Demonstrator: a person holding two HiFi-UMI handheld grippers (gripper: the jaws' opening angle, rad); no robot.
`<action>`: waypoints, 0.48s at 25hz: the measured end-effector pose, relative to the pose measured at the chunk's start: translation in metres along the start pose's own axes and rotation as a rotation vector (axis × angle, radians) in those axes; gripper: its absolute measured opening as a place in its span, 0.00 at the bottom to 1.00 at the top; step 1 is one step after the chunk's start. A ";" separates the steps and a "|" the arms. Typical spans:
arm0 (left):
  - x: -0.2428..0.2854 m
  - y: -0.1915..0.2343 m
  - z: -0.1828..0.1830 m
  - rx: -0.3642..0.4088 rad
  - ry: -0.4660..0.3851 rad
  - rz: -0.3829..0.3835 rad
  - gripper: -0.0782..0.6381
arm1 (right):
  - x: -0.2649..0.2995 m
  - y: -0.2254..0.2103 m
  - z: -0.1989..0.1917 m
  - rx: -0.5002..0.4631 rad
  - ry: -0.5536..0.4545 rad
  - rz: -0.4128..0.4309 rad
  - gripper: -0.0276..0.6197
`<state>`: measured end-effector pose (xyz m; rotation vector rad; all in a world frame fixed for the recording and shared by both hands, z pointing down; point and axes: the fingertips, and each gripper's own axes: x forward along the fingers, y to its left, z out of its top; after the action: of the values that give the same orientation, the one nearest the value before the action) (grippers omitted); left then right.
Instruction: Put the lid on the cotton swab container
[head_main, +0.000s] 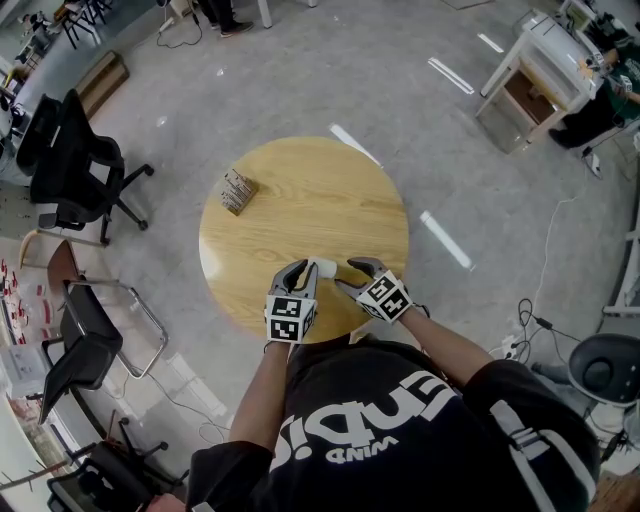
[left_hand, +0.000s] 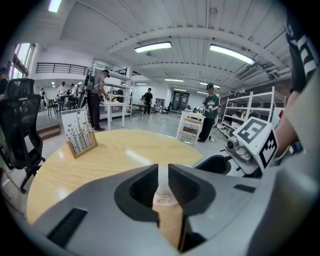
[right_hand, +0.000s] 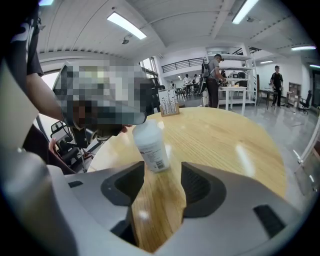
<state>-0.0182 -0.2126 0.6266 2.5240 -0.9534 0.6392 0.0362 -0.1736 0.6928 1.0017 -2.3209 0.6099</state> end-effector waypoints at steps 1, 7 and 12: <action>0.000 -0.001 0.000 -0.016 0.000 -0.004 0.20 | -0.003 -0.001 0.000 0.006 -0.006 -0.002 0.40; -0.011 0.000 0.012 -0.066 -0.041 0.006 0.20 | -0.026 0.003 0.021 0.011 -0.079 0.003 0.40; -0.029 -0.003 0.026 -0.056 -0.073 0.029 0.20 | -0.057 0.004 0.053 0.037 -0.186 -0.004 0.39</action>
<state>-0.0285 -0.2080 0.5895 2.5035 -1.0207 0.5251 0.0508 -0.1720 0.6163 1.1224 -2.4757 0.5818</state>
